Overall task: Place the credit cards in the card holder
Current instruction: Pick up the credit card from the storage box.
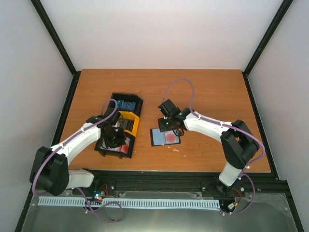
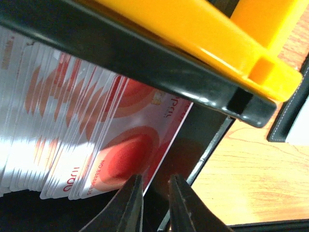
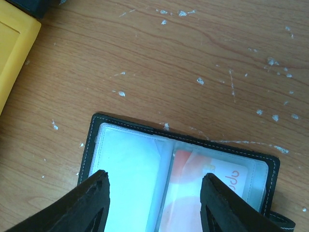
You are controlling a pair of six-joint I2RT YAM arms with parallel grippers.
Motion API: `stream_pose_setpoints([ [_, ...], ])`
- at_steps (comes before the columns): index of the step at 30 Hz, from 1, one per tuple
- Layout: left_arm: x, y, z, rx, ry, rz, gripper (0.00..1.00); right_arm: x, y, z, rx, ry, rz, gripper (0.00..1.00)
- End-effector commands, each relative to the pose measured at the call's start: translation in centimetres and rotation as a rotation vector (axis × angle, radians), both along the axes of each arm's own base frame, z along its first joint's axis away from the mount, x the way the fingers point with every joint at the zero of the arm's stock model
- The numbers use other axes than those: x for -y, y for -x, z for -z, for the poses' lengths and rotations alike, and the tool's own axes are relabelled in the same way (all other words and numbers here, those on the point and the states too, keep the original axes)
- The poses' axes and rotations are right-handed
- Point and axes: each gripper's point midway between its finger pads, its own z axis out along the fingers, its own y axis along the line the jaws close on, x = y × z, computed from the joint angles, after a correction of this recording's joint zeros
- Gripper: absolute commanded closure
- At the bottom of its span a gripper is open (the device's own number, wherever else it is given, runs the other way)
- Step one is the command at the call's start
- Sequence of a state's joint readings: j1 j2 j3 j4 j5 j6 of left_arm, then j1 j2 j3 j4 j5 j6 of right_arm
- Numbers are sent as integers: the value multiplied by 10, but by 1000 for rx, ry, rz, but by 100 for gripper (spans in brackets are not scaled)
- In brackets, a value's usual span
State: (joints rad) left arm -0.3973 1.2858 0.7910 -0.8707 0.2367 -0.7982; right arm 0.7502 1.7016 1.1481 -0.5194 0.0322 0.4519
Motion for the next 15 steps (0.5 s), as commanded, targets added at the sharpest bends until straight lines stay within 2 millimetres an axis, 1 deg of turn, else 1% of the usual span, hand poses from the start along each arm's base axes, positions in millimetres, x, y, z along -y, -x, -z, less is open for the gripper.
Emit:
stream_pose_setpoints([
  [1, 9, -3, -13, 19, 53, 28, 86, 6, -3, 7, -4, 13, 14, 48],
  [3, 10, -1, -13, 12, 57, 34, 89, 6, -3, 8, -6, 17, 17, 48],
  [8, 17, 2, -15, 2, 97, 49, 88, 7, -3, 10, -10, 23, 20, 48],
  [9, 19, 2, -15, 3, 111, 54, 88, 7, -3, 10, -11, 25, 21, 48],
  [13, 29, 9, -12, -40, 174, 61, 80, 8, -4, 12, -12, 29, 23, 48],
  [15, 31, 12, -9, -69, 184, 54, 79, 8, -3, 13, -15, 31, 23, 48],
])
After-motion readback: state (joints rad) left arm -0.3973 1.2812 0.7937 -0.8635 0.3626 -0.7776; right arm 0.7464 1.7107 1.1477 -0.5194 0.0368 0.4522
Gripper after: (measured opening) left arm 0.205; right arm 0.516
